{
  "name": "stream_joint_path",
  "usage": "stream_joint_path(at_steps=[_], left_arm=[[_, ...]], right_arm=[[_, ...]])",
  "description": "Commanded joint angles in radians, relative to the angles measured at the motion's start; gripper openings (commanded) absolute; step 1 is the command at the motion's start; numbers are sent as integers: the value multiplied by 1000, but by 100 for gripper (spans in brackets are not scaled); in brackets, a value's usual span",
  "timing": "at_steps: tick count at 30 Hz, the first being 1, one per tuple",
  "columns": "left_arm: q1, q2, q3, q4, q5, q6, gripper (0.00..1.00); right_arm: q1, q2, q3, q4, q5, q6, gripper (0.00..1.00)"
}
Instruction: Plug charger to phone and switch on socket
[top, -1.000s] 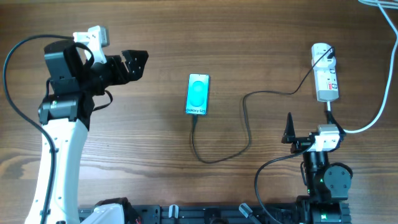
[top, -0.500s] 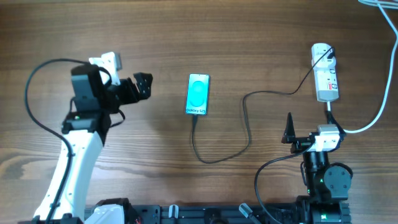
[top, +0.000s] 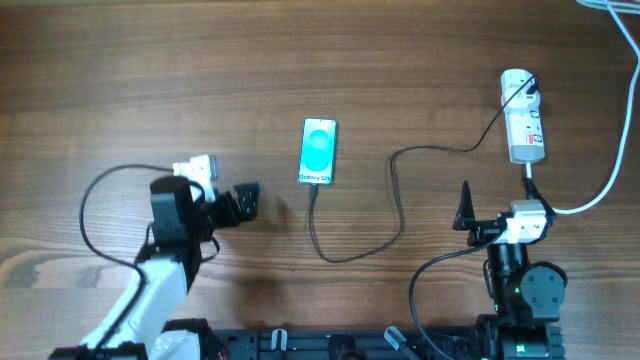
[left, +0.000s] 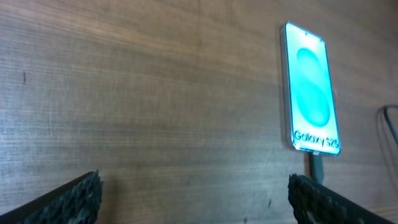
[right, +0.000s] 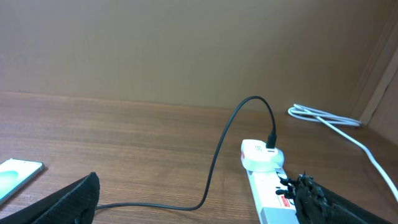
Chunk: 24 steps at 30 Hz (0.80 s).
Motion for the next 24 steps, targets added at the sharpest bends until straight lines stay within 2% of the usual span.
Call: stream_joint_path(at_steps=[1, 8, 17, 21, 24], left_arm=[[-5, -76, -117, 86, -10, 8, 100], [-5, -210, -260, 115, -25, 8, 100], [-5, -443, -264, -47, -93, 9, 100], [-5, -613, -264, -211, -150, 9, 100], [-5, -754, -264, -220, -159, 9, 100]], right_arm=[[5, -13, -1, 3, 17, 13, 100], [5, -13, -1, 3, 17, 13, 100], [5, -13, -1, 3, 17, 13, 100], [5, -13, -1, 3, 17, 13, 100], [5, -13, -1, 3, 17, 13, 100]])
